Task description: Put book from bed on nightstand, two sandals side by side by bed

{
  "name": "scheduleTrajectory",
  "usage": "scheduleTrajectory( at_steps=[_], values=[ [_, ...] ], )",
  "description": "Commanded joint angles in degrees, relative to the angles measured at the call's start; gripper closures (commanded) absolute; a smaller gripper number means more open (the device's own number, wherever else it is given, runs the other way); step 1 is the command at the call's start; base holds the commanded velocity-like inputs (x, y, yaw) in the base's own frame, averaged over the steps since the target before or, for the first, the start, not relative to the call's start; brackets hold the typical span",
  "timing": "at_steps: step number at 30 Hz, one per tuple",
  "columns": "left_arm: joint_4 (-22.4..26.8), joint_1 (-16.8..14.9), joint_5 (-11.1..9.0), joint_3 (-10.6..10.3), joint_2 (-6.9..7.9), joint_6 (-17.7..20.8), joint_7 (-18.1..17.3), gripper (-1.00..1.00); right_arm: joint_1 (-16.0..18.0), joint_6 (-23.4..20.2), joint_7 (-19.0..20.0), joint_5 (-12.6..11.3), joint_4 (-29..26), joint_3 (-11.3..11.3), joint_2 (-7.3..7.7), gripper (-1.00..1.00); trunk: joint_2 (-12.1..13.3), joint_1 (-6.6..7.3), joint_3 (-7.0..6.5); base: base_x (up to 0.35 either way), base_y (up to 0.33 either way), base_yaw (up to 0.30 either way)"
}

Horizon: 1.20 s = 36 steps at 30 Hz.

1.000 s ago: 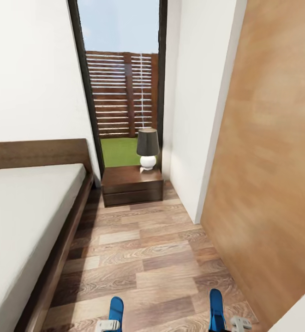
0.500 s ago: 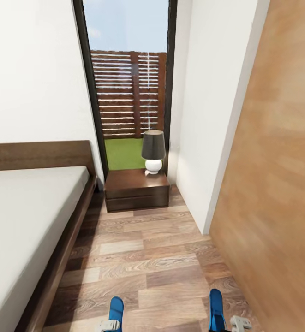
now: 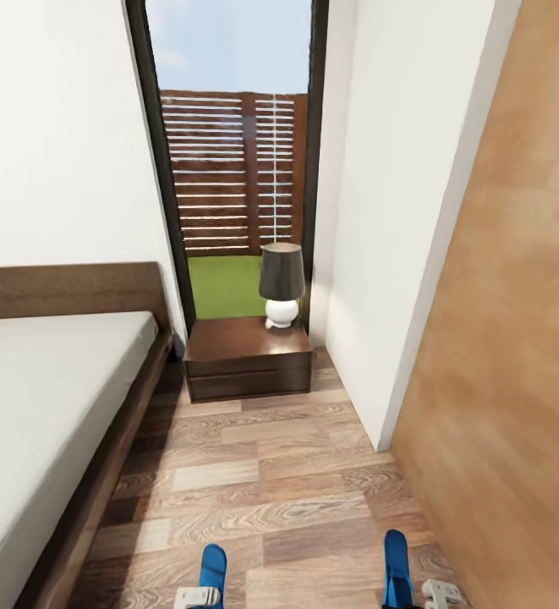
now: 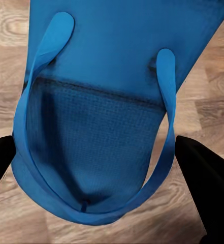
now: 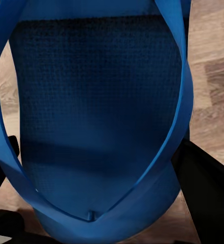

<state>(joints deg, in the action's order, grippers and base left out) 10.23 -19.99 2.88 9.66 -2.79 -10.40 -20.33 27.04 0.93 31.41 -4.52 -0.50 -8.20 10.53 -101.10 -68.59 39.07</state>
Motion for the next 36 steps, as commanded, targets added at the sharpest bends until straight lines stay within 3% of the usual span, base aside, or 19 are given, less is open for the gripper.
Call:
scheduleTrajectory(
  at_steps=[1, 36],
  values=[
    [-0.05, -0.05, 0.28, 0.44, -0.03, -0.15, -0.24, 1.00, 0.03, 0.04, 0.23, -0.49, 0.07, -0.06, 0.02, 1.00, -0.02, -0.03, 0.05, 0.319, -0.073, 0.145],
    [-0.08, -0.05, 0.28, 0.44, -0.03, -0.15, -0.24, 1.00, 0.03, 0.04, 0.23, -0.49, 0.07, -0.06, 0.02, 1.00, -0.02, -0.03, 0.05, 0.319, -0.073, 0.074]
  ],
)
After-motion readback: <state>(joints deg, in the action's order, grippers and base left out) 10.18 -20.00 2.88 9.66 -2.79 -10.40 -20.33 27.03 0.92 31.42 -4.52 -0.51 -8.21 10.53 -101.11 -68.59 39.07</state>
